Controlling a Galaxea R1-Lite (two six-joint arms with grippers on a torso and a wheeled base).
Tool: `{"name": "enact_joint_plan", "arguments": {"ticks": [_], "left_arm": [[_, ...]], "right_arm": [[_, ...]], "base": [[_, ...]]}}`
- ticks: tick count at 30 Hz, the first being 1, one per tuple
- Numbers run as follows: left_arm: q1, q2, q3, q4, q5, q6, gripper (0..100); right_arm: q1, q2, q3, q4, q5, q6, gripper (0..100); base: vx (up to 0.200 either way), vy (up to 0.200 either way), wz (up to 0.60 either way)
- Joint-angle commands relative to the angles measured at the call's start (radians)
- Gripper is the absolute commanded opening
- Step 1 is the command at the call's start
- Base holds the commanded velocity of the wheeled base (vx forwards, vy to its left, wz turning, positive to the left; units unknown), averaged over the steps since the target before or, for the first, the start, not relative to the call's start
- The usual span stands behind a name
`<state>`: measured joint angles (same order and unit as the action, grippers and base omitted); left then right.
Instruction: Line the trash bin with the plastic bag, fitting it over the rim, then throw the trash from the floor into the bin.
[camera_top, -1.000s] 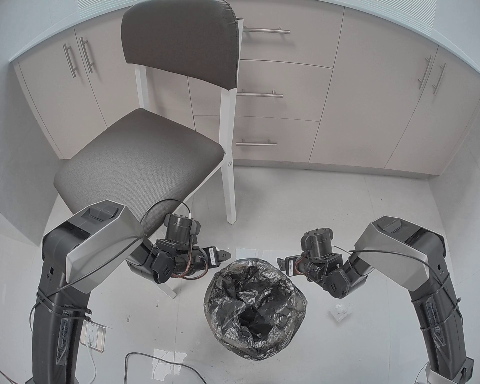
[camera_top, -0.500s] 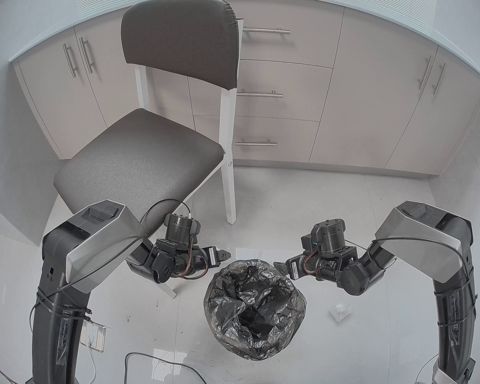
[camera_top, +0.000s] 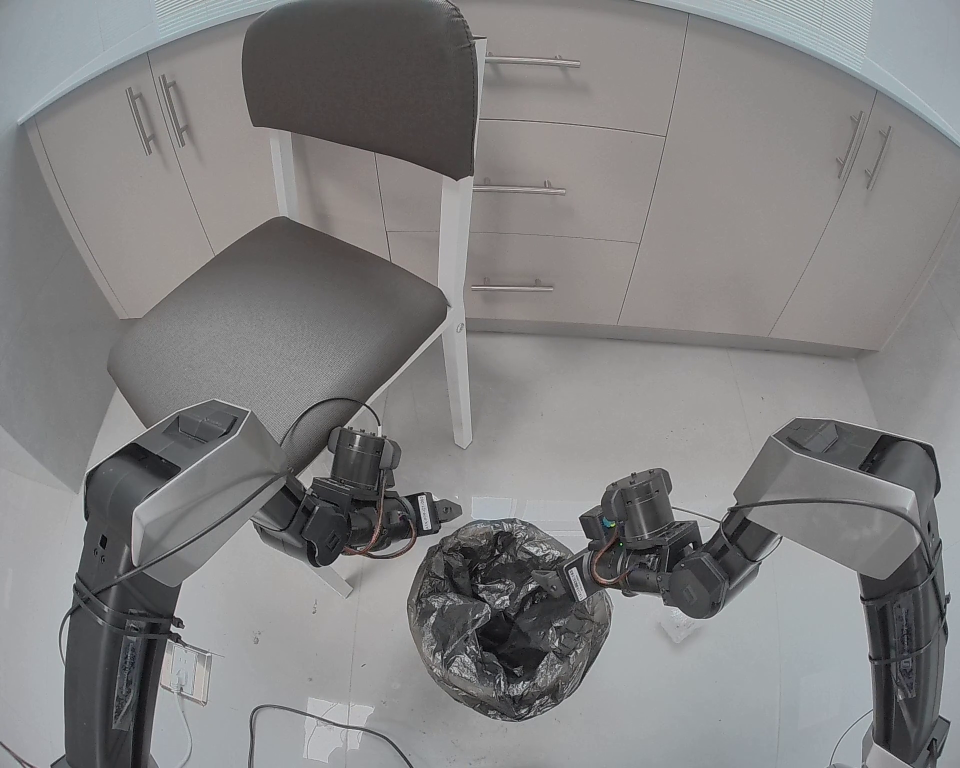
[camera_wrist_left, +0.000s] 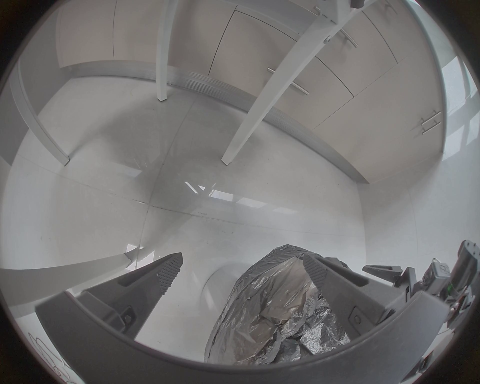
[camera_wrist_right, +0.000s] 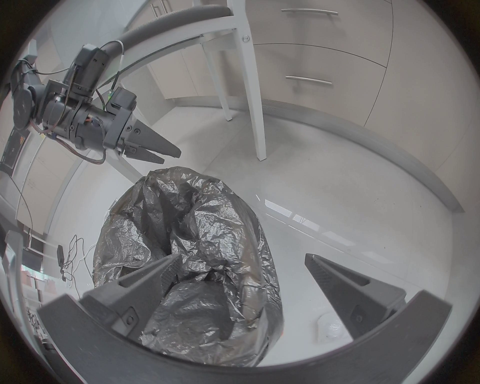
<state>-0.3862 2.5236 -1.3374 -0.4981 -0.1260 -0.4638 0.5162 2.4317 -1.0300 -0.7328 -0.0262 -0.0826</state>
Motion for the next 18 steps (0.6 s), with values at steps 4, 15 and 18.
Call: {"name": "enact_joint_plan", "arguments": {"ticks": [4,15,18], "left_arm": [[0.003,0.0,0.0,0.001,-0.001,-0.009,100],[0.003,0.0,0.0,0.001,-0.001,-0.01,100],[0.003,0.0,0.0,0.0,-0.001,-0.01,100]], "right_arm": [[-0.002,0.066,-0.028,-0.004,-0.011,-0.002,100],[-0.018,0.118,-0.11,-0.002,-0.087,-0.003,100],[-0.018,0.125,-0.137,-0.002,-0.167,-0.02,100]], "base": [[0.0,0.0,0.0],[0.0,0.0,0.0],[0.0,0.0,0.0]]}}
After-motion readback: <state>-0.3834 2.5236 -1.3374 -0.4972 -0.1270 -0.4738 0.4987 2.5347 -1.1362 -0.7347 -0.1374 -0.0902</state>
